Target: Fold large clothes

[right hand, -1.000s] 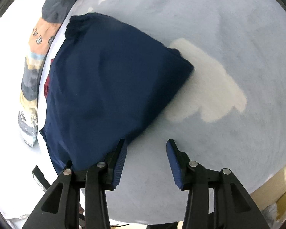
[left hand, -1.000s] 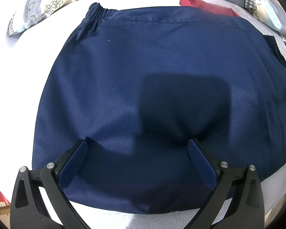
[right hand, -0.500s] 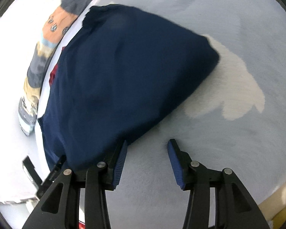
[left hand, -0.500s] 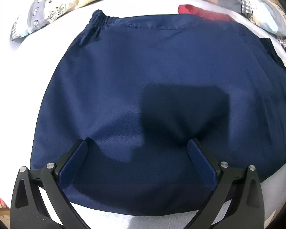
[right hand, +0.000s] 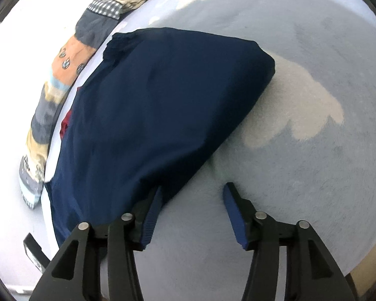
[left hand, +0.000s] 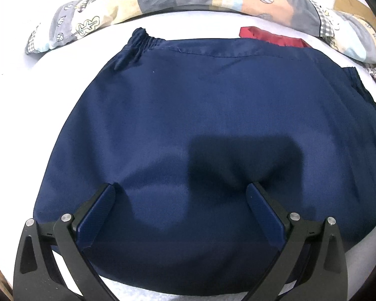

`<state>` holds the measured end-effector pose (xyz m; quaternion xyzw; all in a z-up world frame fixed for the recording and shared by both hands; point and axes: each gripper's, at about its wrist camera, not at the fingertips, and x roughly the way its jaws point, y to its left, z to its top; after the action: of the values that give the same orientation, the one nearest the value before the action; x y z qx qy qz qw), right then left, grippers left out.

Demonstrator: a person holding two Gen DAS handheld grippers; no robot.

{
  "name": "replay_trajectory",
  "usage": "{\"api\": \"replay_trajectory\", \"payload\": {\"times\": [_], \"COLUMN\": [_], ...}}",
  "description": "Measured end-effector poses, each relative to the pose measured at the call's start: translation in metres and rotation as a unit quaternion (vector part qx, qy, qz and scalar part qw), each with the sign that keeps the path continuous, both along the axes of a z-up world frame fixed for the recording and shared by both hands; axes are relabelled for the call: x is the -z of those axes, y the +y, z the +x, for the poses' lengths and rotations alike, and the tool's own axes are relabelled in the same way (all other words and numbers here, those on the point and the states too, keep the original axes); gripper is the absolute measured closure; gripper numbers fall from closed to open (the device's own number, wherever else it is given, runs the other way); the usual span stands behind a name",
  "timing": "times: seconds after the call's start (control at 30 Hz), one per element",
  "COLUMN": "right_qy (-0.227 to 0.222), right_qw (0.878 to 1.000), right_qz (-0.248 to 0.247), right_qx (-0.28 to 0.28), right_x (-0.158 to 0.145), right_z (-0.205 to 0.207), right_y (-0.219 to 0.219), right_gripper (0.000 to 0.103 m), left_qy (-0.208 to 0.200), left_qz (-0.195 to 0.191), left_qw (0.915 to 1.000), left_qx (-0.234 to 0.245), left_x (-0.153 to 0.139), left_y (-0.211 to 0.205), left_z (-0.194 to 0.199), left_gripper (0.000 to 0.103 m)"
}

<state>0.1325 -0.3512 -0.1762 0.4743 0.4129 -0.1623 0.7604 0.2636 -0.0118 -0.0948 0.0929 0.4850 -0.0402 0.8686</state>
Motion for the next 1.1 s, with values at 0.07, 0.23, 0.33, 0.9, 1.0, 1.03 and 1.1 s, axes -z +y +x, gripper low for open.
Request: {"api": "replay_trajectory", "payload": {"times": [0.07, 0.23, 0.33, 0.9, 1.0, 1.03, 1.1], "right_qy": [-0.002, -0.013, -0.015, -0.131, -0.162, -0.171, -0.193], "right_qw": [1.0, 1.0, 0.999, 0.985, 0.975, 0.972, 0.965], "right_qz": [0.003, 0.023, 0.046, 0.114, 0.149, 0.159, 0.176], "right_qx": [0.004, 0.009, 0.025, 0.002, -0.011, -0.014, -0.019], "right_x": [0.001, 0.003, 0.005, 0.0, 0.0, 0.0, -0.005], "right_z": [0.0, -0.002, -0.001, -0.061, -0.062, -0.062, -0.063], "right_y": [0.0, -0.005, -0.008, -0.035, -0.044, -0.044, -0.042], "right_gripper": [0.047, 0.043, 0.039, 0.037, 0.037, 0.037, 0.037], "left_qy": [-0.01, -0.002, 0.017, 0.026, 0.019, 0.001, -0.037], "left_qz": [0.002, 0.007, 0.009, -0.06, -0.123, -0.152, -0.166], "left_qw": [0.9999, 0.9997, 0.9992, 0.9979, 0.9921, 0.9884, 0.9854], "left_qx": [0.001, 0.025, 0.036, 0.0, -0.019, -0.01, 0.009], "left_x": [0.0, -0.001, -0.002, -0.042, -0.071, -0.082, -0.092], "left_y": [-0.005, -0.007, -0.007, 0.012, 0.025, 0.028, 0.032], "left_z": [-0.008, -0.005, 0.001, -0.059, -0.087, -0.098, -0.111], "left_gripper": [0.0, 0.0, 0.0, 0.0, 0.0, 0.0, 0.0]}}
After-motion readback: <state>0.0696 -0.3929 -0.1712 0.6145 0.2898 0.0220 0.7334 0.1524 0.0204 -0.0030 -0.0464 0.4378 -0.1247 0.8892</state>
